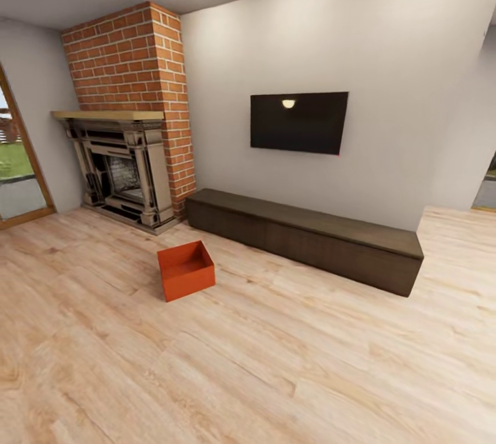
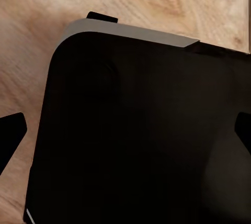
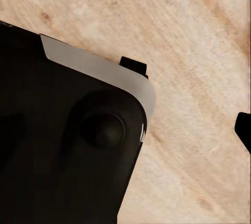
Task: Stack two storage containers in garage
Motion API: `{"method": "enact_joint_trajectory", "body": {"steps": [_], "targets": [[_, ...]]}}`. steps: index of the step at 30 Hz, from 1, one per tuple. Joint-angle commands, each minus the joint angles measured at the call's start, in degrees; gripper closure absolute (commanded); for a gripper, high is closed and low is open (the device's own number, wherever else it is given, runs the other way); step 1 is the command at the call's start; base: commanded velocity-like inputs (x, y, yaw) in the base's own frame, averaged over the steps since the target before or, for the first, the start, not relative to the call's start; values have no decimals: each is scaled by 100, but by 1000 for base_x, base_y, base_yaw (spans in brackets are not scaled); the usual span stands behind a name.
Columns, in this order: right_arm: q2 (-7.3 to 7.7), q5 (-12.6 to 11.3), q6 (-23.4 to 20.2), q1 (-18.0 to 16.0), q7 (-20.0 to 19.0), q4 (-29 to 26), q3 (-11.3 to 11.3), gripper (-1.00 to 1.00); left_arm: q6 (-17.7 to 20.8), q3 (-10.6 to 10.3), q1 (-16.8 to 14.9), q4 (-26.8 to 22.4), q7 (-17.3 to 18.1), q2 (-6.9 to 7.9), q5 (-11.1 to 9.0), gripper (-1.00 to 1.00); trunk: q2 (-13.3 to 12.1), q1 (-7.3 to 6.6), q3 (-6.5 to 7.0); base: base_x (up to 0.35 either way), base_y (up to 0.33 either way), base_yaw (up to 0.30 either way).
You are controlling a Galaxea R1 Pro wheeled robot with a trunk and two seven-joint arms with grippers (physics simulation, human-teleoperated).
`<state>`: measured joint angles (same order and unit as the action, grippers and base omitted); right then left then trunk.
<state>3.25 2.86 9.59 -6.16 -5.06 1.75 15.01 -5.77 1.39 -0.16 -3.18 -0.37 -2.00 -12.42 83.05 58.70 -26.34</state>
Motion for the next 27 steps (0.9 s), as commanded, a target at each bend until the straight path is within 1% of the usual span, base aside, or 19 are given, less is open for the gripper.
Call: {"method": "enact_joint_trajectory", "body": {"steps": [1, 27], "targets": [[4, 29, 39, -8, -13, 18, -7, -100, -19, 11, -2, -1, -5, -2, -24, -100, 3, 3, -6, 320, -102, 269], [8, 30, 40, -8, -13, 18, -4, -100, -35, 18, -2, -7, -7, -2, -24, -100, 3, 3, -6, 320, -95, 270]]}}
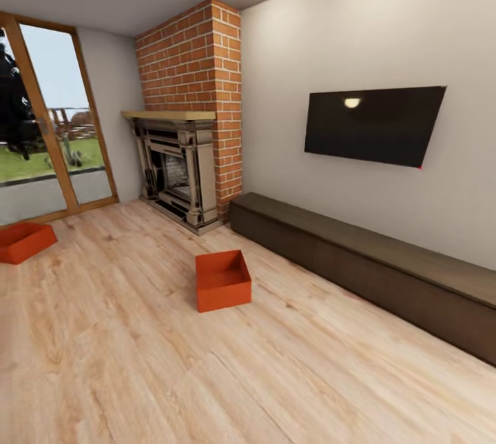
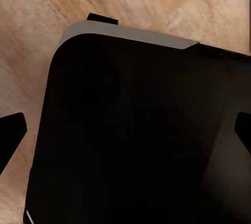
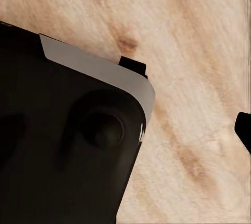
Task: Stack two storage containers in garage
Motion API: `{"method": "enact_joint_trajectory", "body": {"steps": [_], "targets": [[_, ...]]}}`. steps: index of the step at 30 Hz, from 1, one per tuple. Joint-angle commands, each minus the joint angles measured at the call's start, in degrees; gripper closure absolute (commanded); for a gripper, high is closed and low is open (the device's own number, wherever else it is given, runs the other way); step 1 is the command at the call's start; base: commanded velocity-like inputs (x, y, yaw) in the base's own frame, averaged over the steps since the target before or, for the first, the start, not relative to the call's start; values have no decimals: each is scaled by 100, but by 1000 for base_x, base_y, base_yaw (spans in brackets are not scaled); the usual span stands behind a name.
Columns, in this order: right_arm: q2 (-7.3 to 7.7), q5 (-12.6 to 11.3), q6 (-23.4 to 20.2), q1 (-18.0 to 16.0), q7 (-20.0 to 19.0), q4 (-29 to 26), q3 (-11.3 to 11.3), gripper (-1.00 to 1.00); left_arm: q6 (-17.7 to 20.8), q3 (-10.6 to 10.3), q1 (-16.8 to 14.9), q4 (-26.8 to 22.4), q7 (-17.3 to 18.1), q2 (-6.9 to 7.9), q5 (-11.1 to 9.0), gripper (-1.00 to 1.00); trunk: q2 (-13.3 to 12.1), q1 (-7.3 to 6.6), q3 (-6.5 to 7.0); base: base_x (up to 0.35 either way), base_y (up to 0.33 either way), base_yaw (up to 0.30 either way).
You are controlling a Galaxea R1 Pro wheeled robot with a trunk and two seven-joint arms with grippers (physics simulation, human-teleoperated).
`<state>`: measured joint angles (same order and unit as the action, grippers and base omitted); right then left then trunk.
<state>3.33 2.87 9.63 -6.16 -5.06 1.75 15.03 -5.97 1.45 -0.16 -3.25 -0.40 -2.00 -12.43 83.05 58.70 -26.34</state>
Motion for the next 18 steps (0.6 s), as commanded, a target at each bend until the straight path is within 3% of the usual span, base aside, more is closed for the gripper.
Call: {"method": "enact_joint_trajectory", "body": {"steps": [1, 12, 18], "targets": [[1, 29, 37, -8, -13, 18, -8, -100, -16, 12, -2, 0, -4, -2, -22, -100, 3, 3, -6, 320, -93, 270], [1, 29, 37, -8, -13, 18, -7, -100, -26, 15, -2, 0, -4, -2, -22, -100, 3, 3, -6, 320, -92, 265], [-4, 34, 39, -8, -13, 18, -2, -100, -31, 20, -2, 0, -4, -2, -22, -100, 3, 3, -6, 319, -91, 62]]}}
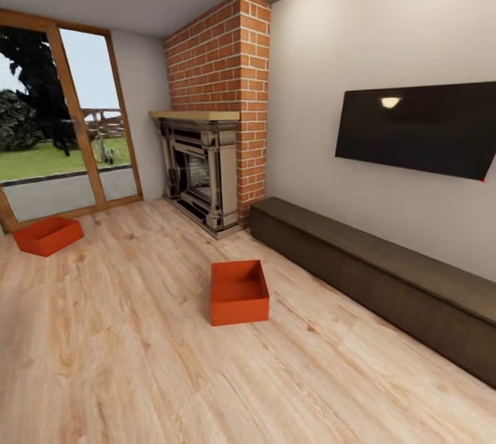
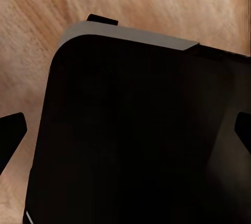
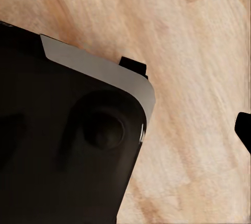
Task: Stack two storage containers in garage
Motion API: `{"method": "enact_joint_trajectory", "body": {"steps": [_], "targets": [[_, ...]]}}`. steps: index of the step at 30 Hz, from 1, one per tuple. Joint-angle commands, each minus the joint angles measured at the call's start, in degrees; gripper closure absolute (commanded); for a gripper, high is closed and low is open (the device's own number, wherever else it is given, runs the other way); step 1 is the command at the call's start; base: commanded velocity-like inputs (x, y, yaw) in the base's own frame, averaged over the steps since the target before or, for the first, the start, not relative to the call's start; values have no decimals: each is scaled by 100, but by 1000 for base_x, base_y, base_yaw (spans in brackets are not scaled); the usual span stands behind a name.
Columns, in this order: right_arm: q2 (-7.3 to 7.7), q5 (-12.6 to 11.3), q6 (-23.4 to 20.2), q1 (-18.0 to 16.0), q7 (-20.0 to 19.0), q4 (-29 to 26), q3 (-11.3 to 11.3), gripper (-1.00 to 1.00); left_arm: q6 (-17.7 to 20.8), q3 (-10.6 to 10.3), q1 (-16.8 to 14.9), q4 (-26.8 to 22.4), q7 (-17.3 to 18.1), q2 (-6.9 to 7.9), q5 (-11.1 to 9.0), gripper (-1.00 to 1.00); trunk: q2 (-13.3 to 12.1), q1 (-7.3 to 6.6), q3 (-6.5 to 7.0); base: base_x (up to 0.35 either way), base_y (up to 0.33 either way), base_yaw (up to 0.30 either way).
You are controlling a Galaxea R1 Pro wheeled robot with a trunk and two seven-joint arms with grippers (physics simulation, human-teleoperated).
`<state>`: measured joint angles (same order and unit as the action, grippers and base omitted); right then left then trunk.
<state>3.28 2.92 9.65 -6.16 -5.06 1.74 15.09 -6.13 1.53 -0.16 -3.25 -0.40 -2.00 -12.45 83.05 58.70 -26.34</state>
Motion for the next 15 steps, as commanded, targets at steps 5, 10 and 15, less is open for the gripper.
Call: {"method": "enact_joint_trajectory", "body": {"steps": [5, 10, 15], "targets": [[12, 33, 37, -8, -12, 16, 2, -100, -19, 14, -2, 0, -4, -2, -21, -100, 3, 3, -6, 308, -94, 3], [14, 33, 30, -8, -8, 17, 3, -100, -20, 14, -2, 0, -4, -2, -21, -100, 3, 3, -6, 304, -94, 0], [11, 33, 31, -8, -12, 16, 3, -100, -20, 14, -2, 0, -4, -2, -21, -100, 3, 3, -6, 301, -94, 0]]}}
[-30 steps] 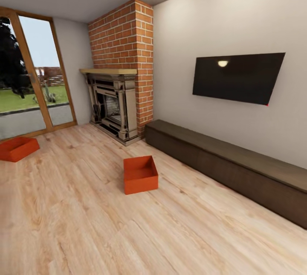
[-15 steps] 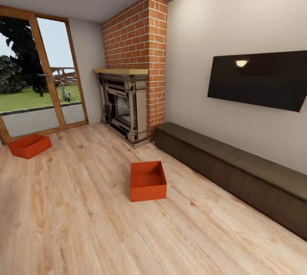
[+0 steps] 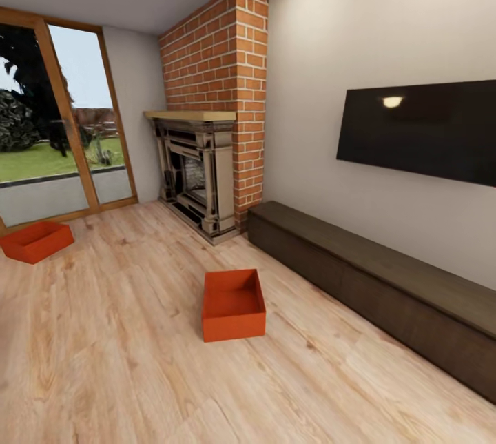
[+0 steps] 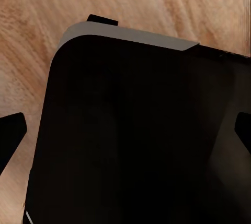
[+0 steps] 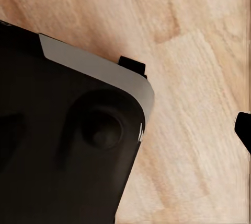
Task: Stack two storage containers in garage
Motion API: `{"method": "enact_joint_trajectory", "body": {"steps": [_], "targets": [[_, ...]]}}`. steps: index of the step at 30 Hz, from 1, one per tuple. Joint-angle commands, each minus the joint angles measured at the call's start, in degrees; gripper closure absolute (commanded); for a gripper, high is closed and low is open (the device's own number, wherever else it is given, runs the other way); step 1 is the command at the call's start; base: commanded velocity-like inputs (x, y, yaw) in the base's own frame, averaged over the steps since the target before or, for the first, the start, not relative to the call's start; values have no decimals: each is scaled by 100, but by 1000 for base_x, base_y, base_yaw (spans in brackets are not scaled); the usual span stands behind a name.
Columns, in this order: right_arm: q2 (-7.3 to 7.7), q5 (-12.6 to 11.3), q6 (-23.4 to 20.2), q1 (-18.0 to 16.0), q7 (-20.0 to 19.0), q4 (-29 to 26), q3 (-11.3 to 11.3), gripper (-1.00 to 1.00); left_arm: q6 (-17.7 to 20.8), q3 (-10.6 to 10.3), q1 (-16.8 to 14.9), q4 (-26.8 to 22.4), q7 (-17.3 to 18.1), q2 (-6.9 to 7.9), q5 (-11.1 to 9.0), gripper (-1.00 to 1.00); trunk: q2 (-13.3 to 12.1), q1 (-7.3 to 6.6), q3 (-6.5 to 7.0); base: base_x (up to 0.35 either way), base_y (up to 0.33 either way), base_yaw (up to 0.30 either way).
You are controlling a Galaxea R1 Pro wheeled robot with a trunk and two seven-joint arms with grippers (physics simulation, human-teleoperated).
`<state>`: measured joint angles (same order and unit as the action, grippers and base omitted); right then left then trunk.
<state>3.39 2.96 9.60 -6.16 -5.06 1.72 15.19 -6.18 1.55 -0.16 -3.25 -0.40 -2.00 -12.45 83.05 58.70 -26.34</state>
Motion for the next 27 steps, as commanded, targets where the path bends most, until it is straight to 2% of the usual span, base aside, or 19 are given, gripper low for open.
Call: {"method": "enact_joint_trajectory", "body": {"steps": [1, 6, 10, 17, 27], "targets": [[-1, 30, 36, -8, -13, 19, -7, -100, -15, 12, -2, 0, -4, -2, -21, -100, 3, 3, -6, 295, -94, 0], [-14, 30, 39, -8, -13, 18, -15, -100, -15, 14, -2, 0, -4, 1, -21, -100, 3, 3, -6, 267, -56, 9], [-13, 30, 42, -8, -9, 15, -16, -100, -21, 18, -2, -7, -4, 5, -23, -100, 3, 3, -6, 159, -6, 187], [-14, 30, 42, -8, -11, 17, -16, -100, -24, 18, -2, -9, -4, 7, -29, -100, 3, 3, -6, 23, -1, 240], [-14, 38, 36, -8, -13, 13, 15, -100, -24, 21, -2, -13, -4, -1, -30, -100, 3, 3, -6, 0, 0, 19]]}}
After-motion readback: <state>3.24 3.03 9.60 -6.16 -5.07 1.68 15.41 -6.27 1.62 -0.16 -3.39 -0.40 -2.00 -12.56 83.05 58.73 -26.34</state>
